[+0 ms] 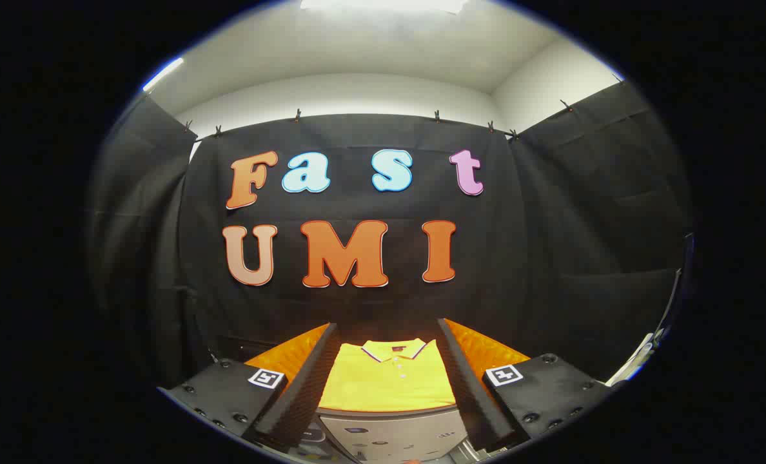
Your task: Put the clothes into the washing machine and then close the washing machine lid.
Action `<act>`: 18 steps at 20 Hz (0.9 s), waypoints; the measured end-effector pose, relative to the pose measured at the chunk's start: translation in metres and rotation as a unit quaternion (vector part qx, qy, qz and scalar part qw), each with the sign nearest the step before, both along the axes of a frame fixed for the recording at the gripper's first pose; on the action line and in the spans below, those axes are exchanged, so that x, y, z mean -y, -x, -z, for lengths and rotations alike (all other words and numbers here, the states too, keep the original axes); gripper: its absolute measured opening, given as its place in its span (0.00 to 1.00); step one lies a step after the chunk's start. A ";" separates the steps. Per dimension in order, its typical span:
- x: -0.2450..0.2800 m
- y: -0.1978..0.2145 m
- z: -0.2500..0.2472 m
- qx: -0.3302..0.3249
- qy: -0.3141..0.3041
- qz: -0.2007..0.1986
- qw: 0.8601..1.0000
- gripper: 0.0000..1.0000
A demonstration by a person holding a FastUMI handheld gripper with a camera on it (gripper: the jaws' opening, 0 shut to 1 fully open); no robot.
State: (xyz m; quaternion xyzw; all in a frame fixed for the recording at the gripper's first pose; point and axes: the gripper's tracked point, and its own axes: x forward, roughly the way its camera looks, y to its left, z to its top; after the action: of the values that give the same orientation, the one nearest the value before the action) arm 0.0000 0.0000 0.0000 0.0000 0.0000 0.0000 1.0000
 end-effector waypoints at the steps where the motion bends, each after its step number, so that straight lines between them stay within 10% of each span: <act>1: 0.002 -0.001 0.000 -0.001 -0.002 0.000 1.000 0.98; 18: 0.004 -0.009 -0.004 -0.005 0.011 -0.004 1.000 0.98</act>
State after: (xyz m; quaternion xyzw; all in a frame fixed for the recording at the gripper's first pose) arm 0.0094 -0.0039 0.0043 -0.0109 0.0048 0.0043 0.9999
